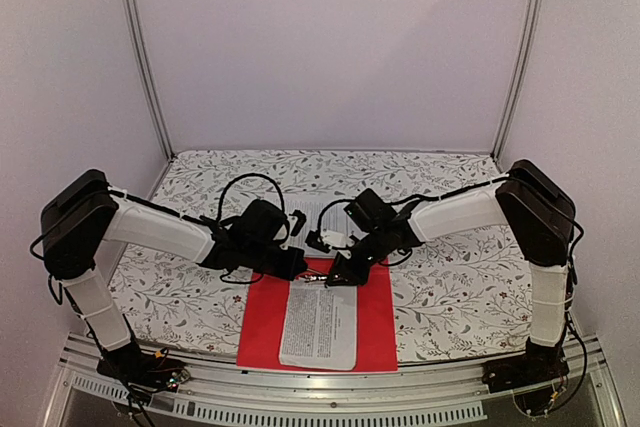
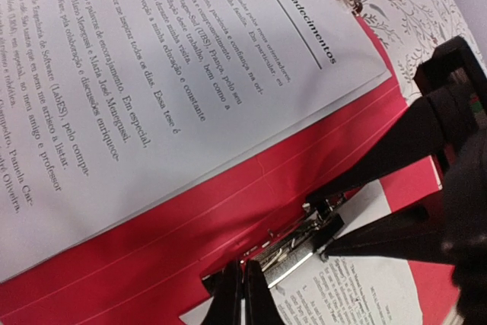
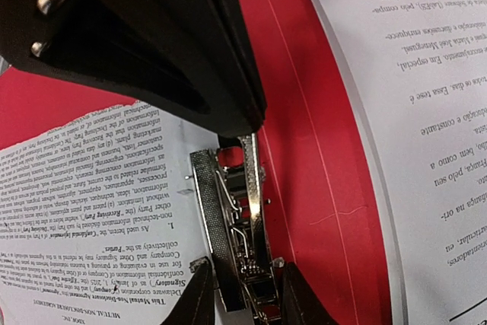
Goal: Put the files into the folder
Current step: Close the spring clip on the folder with some files.
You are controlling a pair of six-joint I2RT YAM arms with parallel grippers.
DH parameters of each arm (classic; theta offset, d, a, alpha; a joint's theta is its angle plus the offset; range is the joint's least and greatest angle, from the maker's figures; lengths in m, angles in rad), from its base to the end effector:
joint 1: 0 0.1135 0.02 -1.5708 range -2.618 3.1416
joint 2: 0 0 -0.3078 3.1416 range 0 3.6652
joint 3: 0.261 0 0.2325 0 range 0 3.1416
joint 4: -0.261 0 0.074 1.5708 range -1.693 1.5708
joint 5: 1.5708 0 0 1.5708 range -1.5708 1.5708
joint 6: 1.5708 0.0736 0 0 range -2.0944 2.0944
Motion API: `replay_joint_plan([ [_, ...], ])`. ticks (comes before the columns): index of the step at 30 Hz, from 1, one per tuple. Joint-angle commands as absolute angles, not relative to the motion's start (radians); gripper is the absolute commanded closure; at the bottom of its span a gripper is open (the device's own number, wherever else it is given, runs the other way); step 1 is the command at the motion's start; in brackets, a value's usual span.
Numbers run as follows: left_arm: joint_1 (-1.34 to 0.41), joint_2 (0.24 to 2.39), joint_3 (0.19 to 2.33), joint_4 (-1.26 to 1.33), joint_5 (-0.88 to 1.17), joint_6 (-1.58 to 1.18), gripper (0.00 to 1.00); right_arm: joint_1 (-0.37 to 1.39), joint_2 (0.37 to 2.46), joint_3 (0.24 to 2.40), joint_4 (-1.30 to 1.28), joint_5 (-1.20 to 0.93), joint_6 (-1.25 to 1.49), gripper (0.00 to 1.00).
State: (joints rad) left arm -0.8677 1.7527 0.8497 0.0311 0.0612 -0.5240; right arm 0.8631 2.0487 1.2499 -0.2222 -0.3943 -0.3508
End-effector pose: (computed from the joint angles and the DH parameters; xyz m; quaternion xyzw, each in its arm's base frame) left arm 0.2272 -0.2751 0.1641 0.1709 0.9235 -0.2414 0.2442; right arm 0.2616 0.3492 0.1467 -0.5820 0.7449 0.2498 0.2097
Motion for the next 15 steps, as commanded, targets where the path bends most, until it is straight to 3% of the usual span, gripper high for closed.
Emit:
replay_joint_plan([
  [1,-0.857,1.829,0.788,-0.19,0.027,-0.476,1.0,0.873,2.087,1.199,-0.296,-0.297,-0.362,0.76],
  [8,-0.847,1.847,0.772,-0.178,0.028,-0.512,1.0,0.884,2.069,1.137,-0.251,-0.247,-0.334,0.79],
  [15,-0.847,1.86,0.747,-0.198,0.029,-0.562,1.0,0.888,2.082,1.123,-0.243,-0.192,-0.313,0.88],
])
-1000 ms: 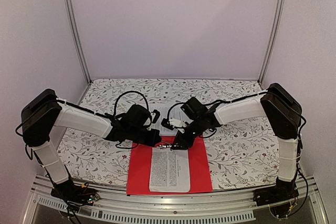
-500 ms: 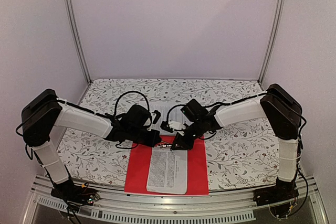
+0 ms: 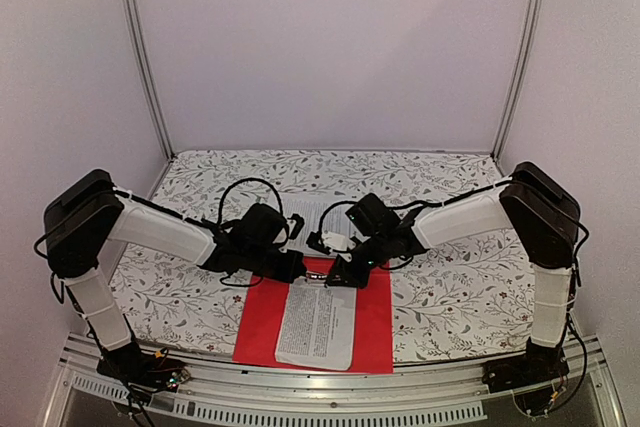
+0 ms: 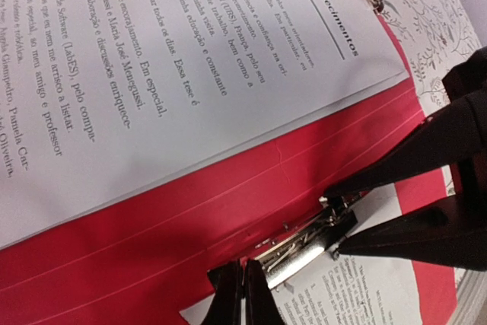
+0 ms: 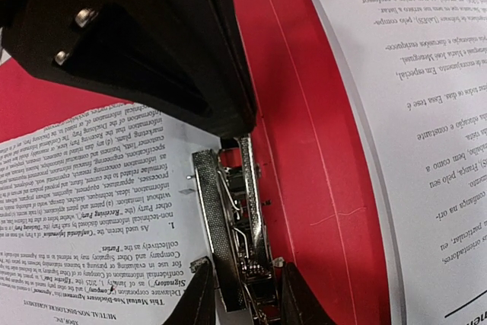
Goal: Put the files into the folder
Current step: Close the spring clip on the folder with some files.
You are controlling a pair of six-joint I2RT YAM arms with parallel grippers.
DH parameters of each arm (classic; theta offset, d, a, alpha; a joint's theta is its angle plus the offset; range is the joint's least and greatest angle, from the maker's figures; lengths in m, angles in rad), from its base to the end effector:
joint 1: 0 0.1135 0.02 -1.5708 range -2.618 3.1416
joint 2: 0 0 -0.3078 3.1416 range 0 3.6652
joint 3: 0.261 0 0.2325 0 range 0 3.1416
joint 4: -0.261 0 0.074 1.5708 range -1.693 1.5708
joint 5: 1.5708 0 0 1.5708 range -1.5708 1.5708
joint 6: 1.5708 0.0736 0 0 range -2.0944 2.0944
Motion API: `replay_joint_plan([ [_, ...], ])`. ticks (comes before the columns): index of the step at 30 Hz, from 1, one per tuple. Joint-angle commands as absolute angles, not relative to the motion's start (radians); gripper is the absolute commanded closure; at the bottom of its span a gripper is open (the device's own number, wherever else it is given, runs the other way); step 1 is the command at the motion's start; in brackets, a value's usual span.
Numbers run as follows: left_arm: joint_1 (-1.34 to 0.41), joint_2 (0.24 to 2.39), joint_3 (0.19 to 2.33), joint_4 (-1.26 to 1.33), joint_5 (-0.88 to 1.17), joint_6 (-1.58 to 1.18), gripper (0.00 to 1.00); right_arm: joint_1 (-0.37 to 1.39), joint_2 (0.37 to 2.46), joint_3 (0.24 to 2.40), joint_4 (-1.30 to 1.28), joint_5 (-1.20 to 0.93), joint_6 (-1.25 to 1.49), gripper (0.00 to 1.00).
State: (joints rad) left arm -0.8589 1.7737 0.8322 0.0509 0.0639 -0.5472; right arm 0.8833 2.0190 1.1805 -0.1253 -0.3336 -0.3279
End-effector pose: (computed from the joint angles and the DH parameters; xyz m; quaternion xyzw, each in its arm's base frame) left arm 0.2287 -0.2722 0.1541 0.1568 0.9292 -0.2385 0.2349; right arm 0.2543 0.3477 0.1461 -0.5765 0.7455 0.2332 0.2400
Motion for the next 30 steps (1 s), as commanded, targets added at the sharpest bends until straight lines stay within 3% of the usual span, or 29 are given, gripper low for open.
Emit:
replay_joint_plan([
  [1,-0.847,1.857,0.744,-0.198,0.029,-0.563,1.0,0.888,2.084,1.123,-0.243,-0.187,-0.311,0.9],
  [8,-0.847,1.878,0.735,-0.205,0.019,-0.561,1.0,0.889,2.1,1.133,-0.256,-0.173,-0.303,1.0],
  [21,-0.842,1.938,0.708,-0.221,0.005,-0.592,1.0,0.89,2.108,1.139,-0.268,-0.16,-0.305,1.0],
  [30,-0.844,1.806,0.64,-0.135,0.055,-0.55,1.0,0.89,2.115,1.147,-0.274,-0.149,-0.298,1.0],
])
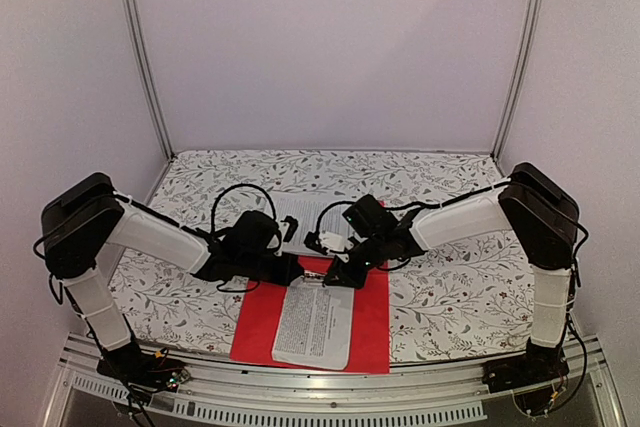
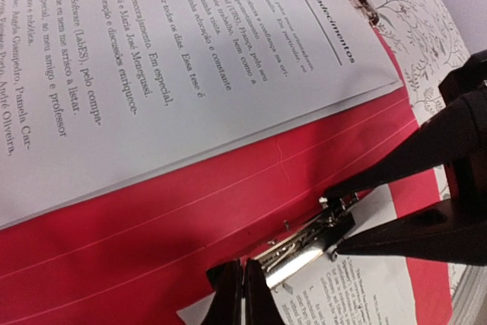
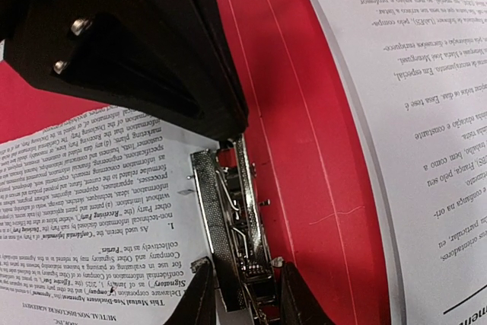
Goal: Put the files into the folder
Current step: Close the spring clip on the folder with some files.
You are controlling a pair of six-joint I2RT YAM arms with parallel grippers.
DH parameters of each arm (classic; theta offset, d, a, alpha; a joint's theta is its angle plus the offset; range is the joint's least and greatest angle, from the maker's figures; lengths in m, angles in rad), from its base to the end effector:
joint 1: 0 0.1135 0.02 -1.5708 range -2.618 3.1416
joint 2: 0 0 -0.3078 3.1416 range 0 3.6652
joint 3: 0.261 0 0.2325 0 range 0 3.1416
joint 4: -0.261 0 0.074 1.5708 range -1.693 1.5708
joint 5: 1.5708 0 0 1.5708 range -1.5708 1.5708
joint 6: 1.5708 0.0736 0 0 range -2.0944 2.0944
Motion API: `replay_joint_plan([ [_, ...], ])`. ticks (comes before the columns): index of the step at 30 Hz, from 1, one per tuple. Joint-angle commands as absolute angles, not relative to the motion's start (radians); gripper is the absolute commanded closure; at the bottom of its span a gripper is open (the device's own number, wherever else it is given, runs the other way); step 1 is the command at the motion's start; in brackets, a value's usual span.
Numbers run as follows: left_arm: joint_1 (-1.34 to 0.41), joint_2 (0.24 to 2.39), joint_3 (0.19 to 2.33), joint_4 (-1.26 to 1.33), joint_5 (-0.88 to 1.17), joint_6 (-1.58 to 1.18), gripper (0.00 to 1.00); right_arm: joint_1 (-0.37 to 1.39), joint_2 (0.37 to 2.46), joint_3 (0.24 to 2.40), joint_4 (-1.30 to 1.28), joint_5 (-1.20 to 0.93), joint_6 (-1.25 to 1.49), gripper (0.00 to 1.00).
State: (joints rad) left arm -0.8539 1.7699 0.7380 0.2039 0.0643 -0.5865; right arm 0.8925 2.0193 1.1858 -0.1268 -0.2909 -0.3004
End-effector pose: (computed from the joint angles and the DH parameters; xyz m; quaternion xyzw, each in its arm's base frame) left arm 0.2247 -0.2650 0.1446 0.1357 0.9215 -0.2618 0.2529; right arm 0.2545 0.3494 0.1465 -0.5661 0.7563 0.2190 0.2441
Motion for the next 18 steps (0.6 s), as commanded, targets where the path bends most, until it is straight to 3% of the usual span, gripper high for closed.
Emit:
replay_joint_plan([
  [1,-0.844,1.794,0.654,-0.144,0.055,-0.542,1.0,0.891,2.115,1.147,-0.274,-0.149,-0.297,1.0],
  [10,-0.869,1.737,0.76,-0.231,0.068,-0.512,1.0,0.891,2.121,1.156,-0.283,-0.142,-0.293,1.0],
  [18,-0.877,1.772,0.718,-0.262,0.082,-0.568,1.0,0.89,2.121,1.156,-0.285,-0.139,-0.289,1.0],
])
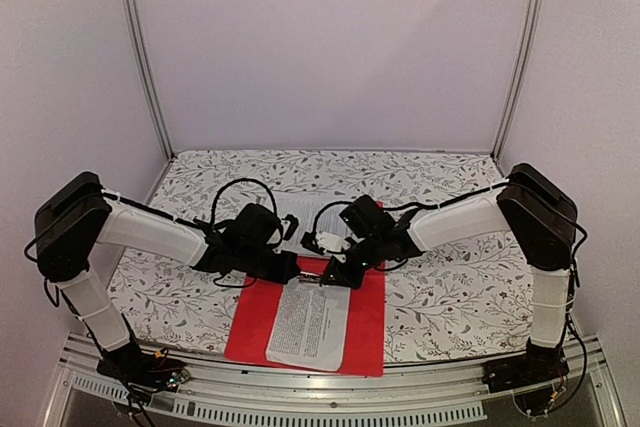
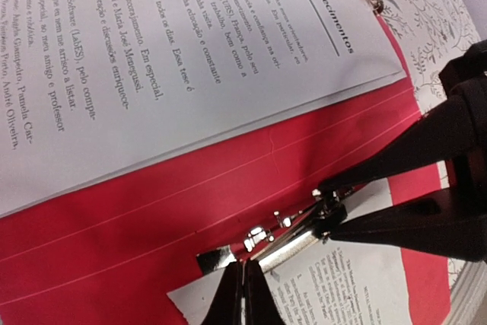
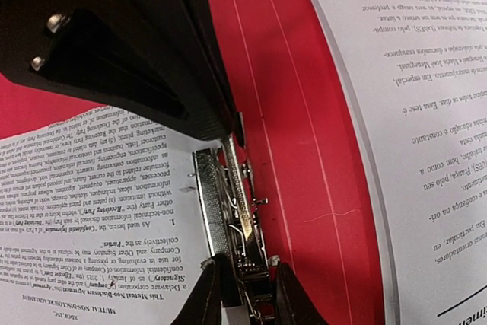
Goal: Put the files into the folder
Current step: Close the spring clip on the folder with some files.
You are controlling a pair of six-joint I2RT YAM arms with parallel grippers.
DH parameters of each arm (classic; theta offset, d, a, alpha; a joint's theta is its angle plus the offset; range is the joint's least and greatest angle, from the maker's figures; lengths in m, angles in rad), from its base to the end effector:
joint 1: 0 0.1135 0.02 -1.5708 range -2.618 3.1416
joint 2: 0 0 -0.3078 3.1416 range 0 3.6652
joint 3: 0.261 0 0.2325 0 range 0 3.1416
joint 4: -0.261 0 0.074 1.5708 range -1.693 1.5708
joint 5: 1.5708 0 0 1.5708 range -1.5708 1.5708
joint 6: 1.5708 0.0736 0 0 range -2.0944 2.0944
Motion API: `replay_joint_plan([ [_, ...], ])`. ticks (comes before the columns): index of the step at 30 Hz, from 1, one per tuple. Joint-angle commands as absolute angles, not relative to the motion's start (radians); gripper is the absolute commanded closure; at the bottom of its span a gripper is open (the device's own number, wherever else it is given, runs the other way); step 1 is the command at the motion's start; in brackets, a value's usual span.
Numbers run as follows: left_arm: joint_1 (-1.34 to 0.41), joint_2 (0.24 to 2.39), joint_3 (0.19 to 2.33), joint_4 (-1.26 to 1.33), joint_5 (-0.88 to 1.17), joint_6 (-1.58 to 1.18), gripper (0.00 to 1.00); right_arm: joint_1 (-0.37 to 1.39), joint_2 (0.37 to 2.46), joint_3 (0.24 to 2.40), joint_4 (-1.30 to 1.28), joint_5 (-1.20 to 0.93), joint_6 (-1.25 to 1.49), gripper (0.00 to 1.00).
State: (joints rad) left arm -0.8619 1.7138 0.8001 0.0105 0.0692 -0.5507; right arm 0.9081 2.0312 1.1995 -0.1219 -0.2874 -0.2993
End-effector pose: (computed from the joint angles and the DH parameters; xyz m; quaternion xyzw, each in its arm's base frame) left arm 0.2174 -0.2613 0.1612 0.1575 0.9311 -0.2374 0.2279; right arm 0.2519 0.3566 0.1457 -0.5711 0.7516 0.2203 0.2459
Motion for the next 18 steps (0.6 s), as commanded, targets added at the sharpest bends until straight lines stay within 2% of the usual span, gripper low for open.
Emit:
replay_joint_plan([
  [1,-0.879,1.78,0.714,-0.258,0.081,-0.572,1.0,0.891,2.121,1.156,-0.286,-0.14,-0.289,1.0],
  [9,-0.879,1.869,0.717,-0.253,0.088,-0.594,1.0,0.893,2.125,1.16,-0.295,-0.138,-0.288,1.0],
  [18,-0.88,1.85,0.69,-0.242,0.092,-0.621,1.0,0.893,2.138,1.172,-0.311,-0.121,-0.28,1.0],
])
